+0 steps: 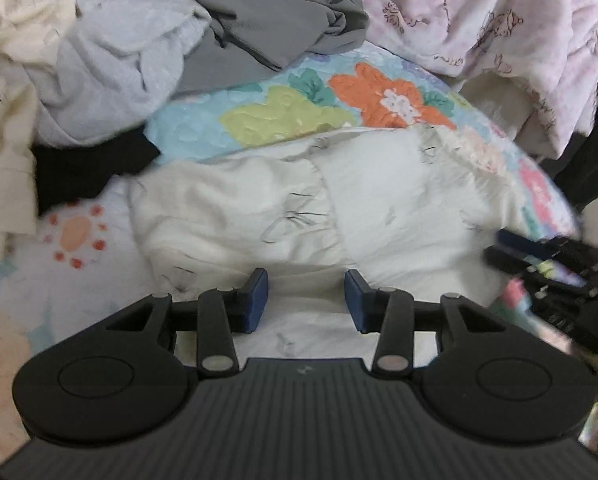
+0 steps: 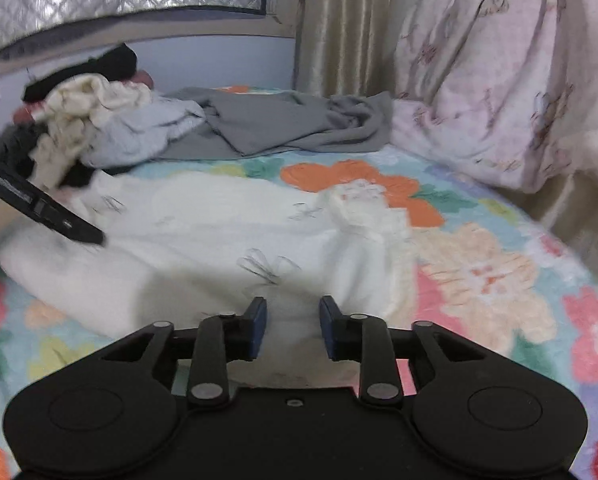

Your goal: Fold clothes

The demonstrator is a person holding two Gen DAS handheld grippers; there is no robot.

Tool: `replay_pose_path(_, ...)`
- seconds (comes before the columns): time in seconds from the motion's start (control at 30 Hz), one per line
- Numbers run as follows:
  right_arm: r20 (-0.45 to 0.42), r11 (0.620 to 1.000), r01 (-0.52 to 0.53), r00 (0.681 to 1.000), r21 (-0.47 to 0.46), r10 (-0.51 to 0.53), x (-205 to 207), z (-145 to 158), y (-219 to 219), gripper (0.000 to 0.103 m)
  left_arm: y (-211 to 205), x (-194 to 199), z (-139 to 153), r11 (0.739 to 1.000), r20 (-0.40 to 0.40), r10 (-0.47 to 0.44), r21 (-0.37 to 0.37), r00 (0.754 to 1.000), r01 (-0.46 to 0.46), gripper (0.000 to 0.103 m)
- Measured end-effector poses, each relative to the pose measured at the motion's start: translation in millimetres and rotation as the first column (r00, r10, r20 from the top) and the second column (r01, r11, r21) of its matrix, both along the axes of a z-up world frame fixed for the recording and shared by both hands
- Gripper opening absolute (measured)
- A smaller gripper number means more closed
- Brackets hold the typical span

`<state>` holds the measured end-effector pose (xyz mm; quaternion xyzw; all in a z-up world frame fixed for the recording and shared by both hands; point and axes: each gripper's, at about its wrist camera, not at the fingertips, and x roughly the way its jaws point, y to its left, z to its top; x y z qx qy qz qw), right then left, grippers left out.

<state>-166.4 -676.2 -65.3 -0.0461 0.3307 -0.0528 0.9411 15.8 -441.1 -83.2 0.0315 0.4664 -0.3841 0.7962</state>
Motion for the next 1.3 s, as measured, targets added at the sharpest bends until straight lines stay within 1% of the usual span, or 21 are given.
replay_pose_path(0.07,0.027,0.998,-0.027,0.999,-0.054,0.028,-9,6,3,0.037,3,-2,1,0.999,0.052,-0.020,0.037,0.998,0.018,0.041)
replay_pose_path(0.13,0.058,0.990,-0.087,0.994,-0.112,0.094,-19,14,11,0.042,10,-1,3,1.000,0.044,-0.014,0.016,0.999,0.014,0.041)
replay_pose_path(0.2,0.083,0.972,-0.158,0.981,-0.176,0.175,-29,19,26,0.050,18,-1,4,1.000,0.036,-0.009,-0.009,0.999,0.010,0.041)
replay_pose_path(0.23,0.068,0.959,-0.176,0.978,-0.220,0.195,-28,18,36,0.055,19,-2,6,1.000,0.046,-0.013,-0.014,0.999,0.013,0.041)
replay_pose_path(0.27,0.053,0.945,-0.193,0.975,-0.265,0.214,-28,17,45,0.056,21,-4,9,1.000,0.088,0.002,-0.011,0.996,-0.001,0.041)
replay_pose_path(0.33,0.001,0.899,-0.244,0.965,-0.365,0.262,-27,9,67,0.056,24,-9,17,1.000,0.189,0.030,-0.008,0.982,-0.028,0.042)
replay_pose_path(0.37,-0.027,0.873,-0.279,0.956,-0.399,0.293,-28,4,76,0.056,25,-9,21,1.000,0.204,0.019,-0.024,0.979,-0.015,0.042)
replay_pose_path(0.43,-0.073,0.826,-0.340,0.936,-0.450,0.345,-30,-6,92,0.059,26,-10,28,0.998,0.203,-0.009,-0.053,0.979,0.020,0.043)
replay_pose_path(0.53,-0.143,0.747,-0.414,0.904,-0.520,0.402,-34,-19,115,0.066,24,-17,33,0.996,0.198,-0.059,-0.055,0.978,0.071,0.046)
replay_pose_path(0.6,-0.149,0.732,-0.408,0.907,-0.546,0.394,-32,-29,121,0.066,19,-25,30,0.994,0.236,-0.102,-0.003,0.967,0.105,0.047)
replay_pose_path(0.67,-0.154,0.717,-0.401,0.910,-0.570,0.386,-30,-38,127,0.066,17,-29,25,0.994,0.267,-0.111,0.033,0.957,0.106,0.048)
replay_pose_path(0.73,-0.133,0.695,-0.374,0.917,-0.614,0.376,-31,-41,134,0.066,18,-27,18,0.995,0.249,-0.098,0.020,0.964,0.096,0.049)
replay_pose_path(0.83,-0.135,0.630,-0.348,0.923,-0.695,0.361,-23,-44,142,0.066,23,-20,9,0.997,0.198,-0.068,-0.021,0.978,0.074,0.049)
replay_pose_path(0.9,-0.125,0.644,-0.308,0.941,-0.700,0.314,-13,-43,138,0.066,24,-19,7,0.997,0.197,-0.068,-0.030,0.978,0.076,0.049)
replay_pose_path(0.97,-0.118,0.680,-0.275,0.956,-0.680,0.269,-2,-41,129,0.065,21,-19,5,0.997,0.219,-0.073,-0.022,0.973,0.080,0.049)
replay_pose_path(1.03,-0.115,0.726,-0.258,0.964,-0.638,0.241,6,-39,119,0.063,16,-23,2,0.995,0.262,-0.101,0.008,0.960,0.103,0.049)
replay_pose_path(1.07,-0.104,0.765,-0.246,0.968,-0.596,0.230,10,-35,114,0.056,14,-25,1,0.993,0.279,-0.119,0.024,0.953,0.117,0.049)
replay_pose_path(1.13,-0.061,0.871,-0.188,0.982,-0.454,0.180,19,-24,99,0.041,11,-31,0,0.989,0.301,-0.146,0.045,0.942,0.139,0.049)
replay_pose_path(1.2,-0.012,0.958,-0.113,0.993,-0.264,0.114,27,-9,83,0.034,10,-34,0,0.988,0.308,-0.156,0.052,0.939,0.147,0.049)
replay_pose_path(1.23,0.006,0.985,-0.076,0.997,-0.153,0.078,29,-2,74,0.032,11,-35,0,0.988,0.304,-0.154,0.051,0.940,0.145,0.049)
replay_pose_path(1.3,0.030,0.999,-0.037,0.999,0.018,0.037,28,9,66,0.032,13,-37,2,0.990,0.292,-0.143,0.043,0.946,0.136,0.049)
